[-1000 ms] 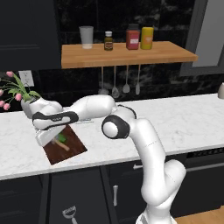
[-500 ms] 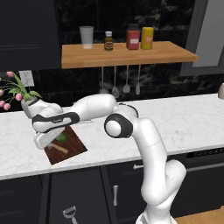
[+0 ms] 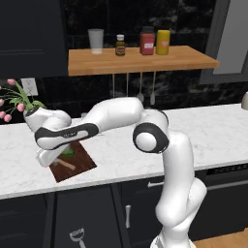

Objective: Place the appropriate cutting tool for cutting the avocado skin on the cutting board.

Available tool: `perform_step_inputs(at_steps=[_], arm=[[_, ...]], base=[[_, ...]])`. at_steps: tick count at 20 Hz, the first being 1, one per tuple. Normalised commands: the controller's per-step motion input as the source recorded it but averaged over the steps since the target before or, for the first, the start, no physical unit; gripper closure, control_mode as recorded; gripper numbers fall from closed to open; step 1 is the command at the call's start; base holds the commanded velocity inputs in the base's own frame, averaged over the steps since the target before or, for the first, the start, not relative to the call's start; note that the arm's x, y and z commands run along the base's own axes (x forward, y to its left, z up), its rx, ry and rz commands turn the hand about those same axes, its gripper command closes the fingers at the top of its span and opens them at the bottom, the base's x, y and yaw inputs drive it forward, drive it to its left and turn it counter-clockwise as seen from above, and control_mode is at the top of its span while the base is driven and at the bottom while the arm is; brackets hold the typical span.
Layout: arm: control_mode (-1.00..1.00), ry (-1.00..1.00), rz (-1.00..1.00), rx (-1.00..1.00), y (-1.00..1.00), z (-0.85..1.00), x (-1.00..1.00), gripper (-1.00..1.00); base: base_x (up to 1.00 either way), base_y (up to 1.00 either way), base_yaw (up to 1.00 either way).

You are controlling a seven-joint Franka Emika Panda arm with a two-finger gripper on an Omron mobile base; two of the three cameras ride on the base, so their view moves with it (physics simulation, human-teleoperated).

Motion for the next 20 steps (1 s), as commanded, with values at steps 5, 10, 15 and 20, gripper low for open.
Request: perform_step_inputs(at_steps=[5, 10, 15, 20], arm=[[-1.0, -0.01, -0.03, 0.05, -0.86, 0.69, -0.45, -1.0], [-1.0, 0.0, -0.08, 0.17, -1.0, 0.46, -0.22, -1.0], [-1.0, -0.03, -0.12, 0.22, -1.0, 0.11, -0.56, -1.0], [-1.0, -0.04, -0.16, 0.23, -1.0, 0.02, -0.69, -1.0]], base=[[0.0, 0.0, 0.0], [0.0, 0.0, 0.0], [0.0, 0.0, 0.0], [0.0, 0.0, 0.0]])
